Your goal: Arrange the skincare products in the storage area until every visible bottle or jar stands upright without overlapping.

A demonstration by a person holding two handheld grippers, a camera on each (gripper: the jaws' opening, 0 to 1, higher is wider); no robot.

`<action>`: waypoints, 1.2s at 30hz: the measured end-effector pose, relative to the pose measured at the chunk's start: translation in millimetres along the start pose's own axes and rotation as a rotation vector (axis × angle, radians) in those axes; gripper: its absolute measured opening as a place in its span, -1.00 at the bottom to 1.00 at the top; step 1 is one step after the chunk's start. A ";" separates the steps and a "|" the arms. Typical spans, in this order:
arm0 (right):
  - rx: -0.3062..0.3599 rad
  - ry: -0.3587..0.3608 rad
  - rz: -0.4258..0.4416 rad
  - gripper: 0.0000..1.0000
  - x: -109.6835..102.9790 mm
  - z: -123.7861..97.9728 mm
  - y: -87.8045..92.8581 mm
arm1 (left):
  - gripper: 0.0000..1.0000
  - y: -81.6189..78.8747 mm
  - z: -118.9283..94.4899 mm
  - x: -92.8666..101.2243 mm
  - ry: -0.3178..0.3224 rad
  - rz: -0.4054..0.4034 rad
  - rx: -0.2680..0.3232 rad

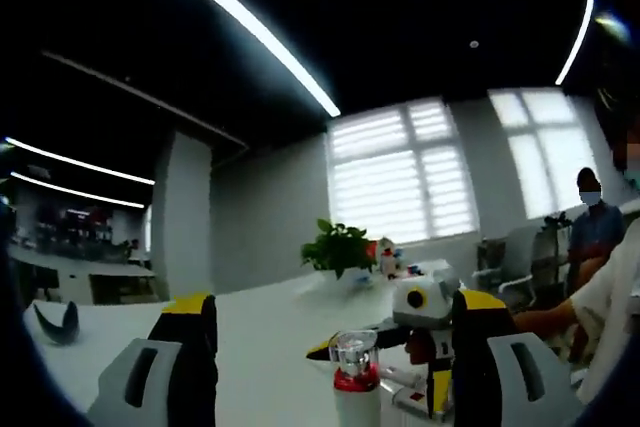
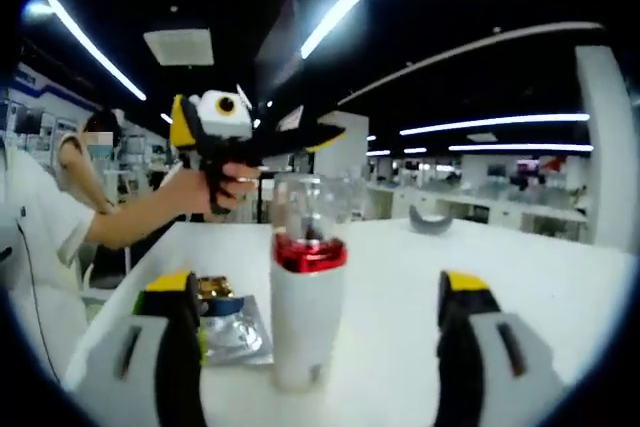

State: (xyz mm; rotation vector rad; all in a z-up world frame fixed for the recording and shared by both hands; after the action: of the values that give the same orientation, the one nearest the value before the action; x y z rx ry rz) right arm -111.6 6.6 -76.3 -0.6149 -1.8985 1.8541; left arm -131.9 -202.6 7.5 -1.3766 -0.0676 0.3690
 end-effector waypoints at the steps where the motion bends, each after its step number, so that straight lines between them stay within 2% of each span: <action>1: 0.005 0.001 -0.001 1.00 0.8 -0.4 -0.6 | 0.99 -1.2 -3.6 1.0 -0.002 0.002 0.001; 8: 0.040 0.029 0.031 1.00 19.9 -8.5 -6.0 | 0.99 -5.6 -25.5 13.0 -0.024 0.052 0.000; 11: 0.055 0.042 0.060 1.00 27.7 -10.6 -6.7 | 0.99 -5.8 -35.0 20.3 -0.004 0.012 0.010; 14: 0.086 0.039 0.091 1.00 34.4 -13.7 -8.4 | 0.99 -6.6 -44.6 28.5 -0.012 -0.004 0.017; 17: 0.079 0.025 0.101 1.00 34.8 -15.3 -10.3 | 0.99 -11.1 -48.9 38.9 -0.020 -0.091 0.059; 19: 0.090 0.024 0.083 1.00 33.4 -16.9 -13.6 | 0.99 -14.8 -51.0 48.4 0.005 -0.125 0.079; 20: 0.116 0.026 0.077 1.00 34.4 -18.3 -16.6 | 0.99 -15.4 -52.2 52.5 0.002 -0.115 0.073; 22: 0.132 0.029 0.092 1.00 36.1 -22.7 -18.9 | 0.99 -16.1 -57.4 56.7 -0.049 -0.023 0.055; 24: 0.157 0.037 0.109 1.00 39.4 -26.0 -20.5 | 0.99 -16.0 -62.5 57.9 -0.090 0.015 0.042; 26: 0.178 0.048 0.142 1.00 42.8 -30.0 -21.1 | 0.99 -16.2 -67.9 61.5 -0.096 0.018 0.043; 28: 0.178 0.043 0.173 1.00 43.9 -32.0 -19.9 | 0.99 -13.1 -75.9 65.0 -0.095 -0.009 0.017; 30: 0.179 0.049 0.185 1.00 45.6 -33.4 -19.3 | 0.99 -11.7 -83.7 70.5 -0.105 -0.019 0.053; 33: 0.209 0.064 0.206 1.00 50.3 -36.9 -19.5 | 0.99 -8.4 -95.2 77.7 -0.144 0.007 0.073; 36: 0.239 0.084 0.238 1.00 54.8 -42.3 -20.1 | 0.99 -7.8 -106.2 88.9 -0.147 0.035 0.079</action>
State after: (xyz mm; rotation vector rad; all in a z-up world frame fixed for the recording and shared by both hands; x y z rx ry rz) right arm -132.4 72.4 -55.7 -0.8515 -1.5751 2.1259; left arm -18.9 -277.8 -21.2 -1.2722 -0.1491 0.4966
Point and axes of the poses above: the point that each gripper's makers call its tool centre point, and the gripper's own axes: z roughly forward along the fingers, x roughly to its right, y roughly out of its underside, the point moved 9 cm from there along -z, roughly backward along the fingers, and after that the axes turned 8 degrees about z, right-handed, at the moved point
